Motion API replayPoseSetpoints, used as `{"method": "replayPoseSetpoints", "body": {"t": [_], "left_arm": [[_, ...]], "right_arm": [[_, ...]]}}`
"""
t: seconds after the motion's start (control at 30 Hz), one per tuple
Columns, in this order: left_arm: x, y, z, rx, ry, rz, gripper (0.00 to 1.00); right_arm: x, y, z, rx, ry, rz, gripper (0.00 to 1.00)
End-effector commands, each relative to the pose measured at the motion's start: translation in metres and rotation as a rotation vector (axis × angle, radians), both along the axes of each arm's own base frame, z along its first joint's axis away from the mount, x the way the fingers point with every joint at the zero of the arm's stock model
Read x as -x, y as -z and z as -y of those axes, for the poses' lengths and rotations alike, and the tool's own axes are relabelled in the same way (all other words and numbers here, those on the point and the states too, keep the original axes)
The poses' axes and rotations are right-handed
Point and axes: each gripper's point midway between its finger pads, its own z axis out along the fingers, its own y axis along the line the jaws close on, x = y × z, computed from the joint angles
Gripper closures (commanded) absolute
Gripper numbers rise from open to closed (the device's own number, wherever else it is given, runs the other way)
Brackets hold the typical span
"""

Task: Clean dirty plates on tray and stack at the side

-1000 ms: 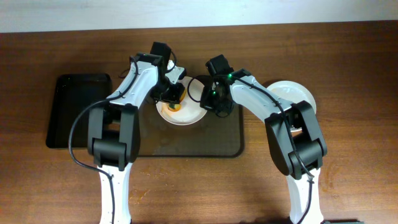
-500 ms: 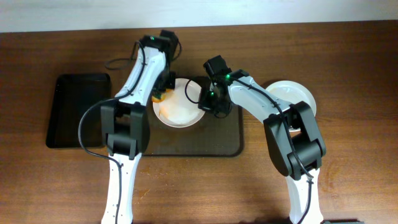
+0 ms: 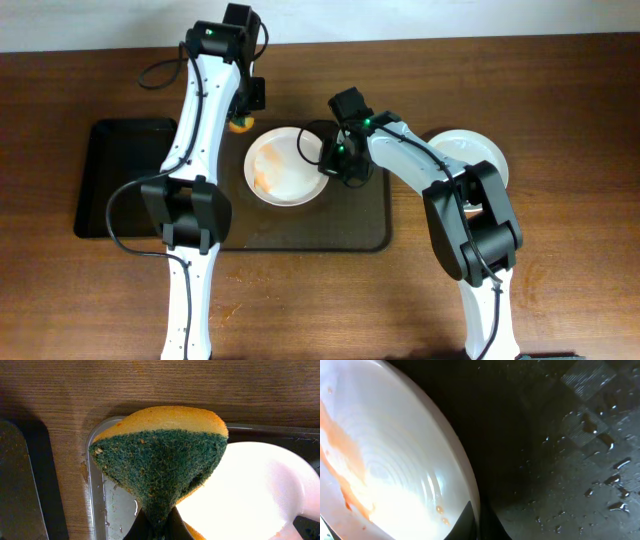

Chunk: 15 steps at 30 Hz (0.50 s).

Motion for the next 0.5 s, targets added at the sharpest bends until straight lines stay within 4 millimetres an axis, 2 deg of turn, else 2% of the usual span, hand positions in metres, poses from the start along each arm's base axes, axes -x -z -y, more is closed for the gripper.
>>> {"method": "replayPoseSetpoints", "body": {"t": [0.0,0.07,0.13,0.2,0.27,0.33,0.47], "left_arm": [[0.000,0.000,0.001,0.005,0.017,0.001,0.99],[-0.002,0.000,0.001,0.007,0.017,0.009,0.99],[-0.004,-0.001,0.002,0.008,0.017,0.015,0.99],[-0.004,-0.001,0.002,0.009,0.017,0.017,0.99],[-0.006,-0.001,0.002,0.010,0.017,0.022,0.99],[-0.006,-0.001,0.002,0.010,0.017,0.023,1.00],[-0.006,-0.001,0.002,0.010,0.017,0.023,0.99]], "right_arm": [[-0.003,-0.005,0.012,0.038,-0.094,0.031,0.96],[-0.014,-0.037,0.026,0.114,-0.110,0.137,0.96],[-0.020,-0.075,0.047,0.266,-0.116,0.261,0.96],[-0.018,-0.116,0.069,0.460,-0.090,0.378,0.96],[-0.016,-0.146,0.078,0.626,-0.069,0.484,0.96],[-0.013,-0.164,0.083,0.781,-0.050,0.563,0.96],[-0.003,-0.194,0.078,1.009,-0.030,0.695,0.96]]}}
